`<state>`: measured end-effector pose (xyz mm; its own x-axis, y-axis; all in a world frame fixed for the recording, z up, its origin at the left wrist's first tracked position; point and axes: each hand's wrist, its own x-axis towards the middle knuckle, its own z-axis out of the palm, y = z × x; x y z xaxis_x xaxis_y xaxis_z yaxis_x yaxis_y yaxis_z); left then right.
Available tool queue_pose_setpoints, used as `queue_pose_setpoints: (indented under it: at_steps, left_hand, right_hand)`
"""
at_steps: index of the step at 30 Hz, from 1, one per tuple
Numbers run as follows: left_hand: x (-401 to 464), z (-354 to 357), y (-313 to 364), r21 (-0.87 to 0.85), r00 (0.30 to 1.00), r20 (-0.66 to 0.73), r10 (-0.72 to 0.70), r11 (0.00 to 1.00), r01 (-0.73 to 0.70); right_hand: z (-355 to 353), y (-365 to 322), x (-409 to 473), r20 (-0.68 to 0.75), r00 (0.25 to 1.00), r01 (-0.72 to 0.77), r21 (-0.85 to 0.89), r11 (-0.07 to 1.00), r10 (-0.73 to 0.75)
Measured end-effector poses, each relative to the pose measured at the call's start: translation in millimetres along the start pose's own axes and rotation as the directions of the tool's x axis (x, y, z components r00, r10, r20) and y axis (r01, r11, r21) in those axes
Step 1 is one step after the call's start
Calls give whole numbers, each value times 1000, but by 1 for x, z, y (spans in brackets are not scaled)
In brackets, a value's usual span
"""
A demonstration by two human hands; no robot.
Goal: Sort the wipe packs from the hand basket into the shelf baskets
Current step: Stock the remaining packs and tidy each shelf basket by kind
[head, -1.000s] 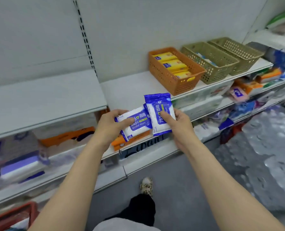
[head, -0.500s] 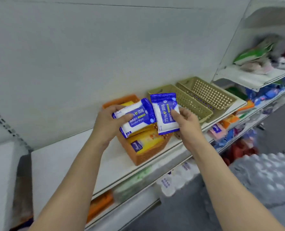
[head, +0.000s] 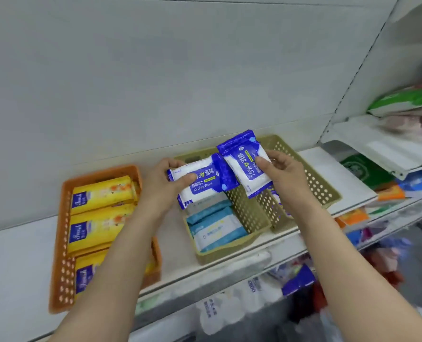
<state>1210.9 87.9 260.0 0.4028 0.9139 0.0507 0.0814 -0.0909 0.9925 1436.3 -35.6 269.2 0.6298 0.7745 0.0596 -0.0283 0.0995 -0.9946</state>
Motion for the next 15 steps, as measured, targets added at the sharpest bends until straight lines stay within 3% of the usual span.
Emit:
queue_pose_setpoints:
  at_steps: [5, 15]
  left_hand:
    - [9, 55, 6, -18, 998, -25, -61, 998, 60]
    - [56, 79, -4, -4, 985, -167, -43, 999, 43]
  right_hand:
    - [-50, -12, 46, -6, 997, -80, -25, 996, 80]
    - [-89, -2, 120, -46, 995, -97, -265, 959, 87]
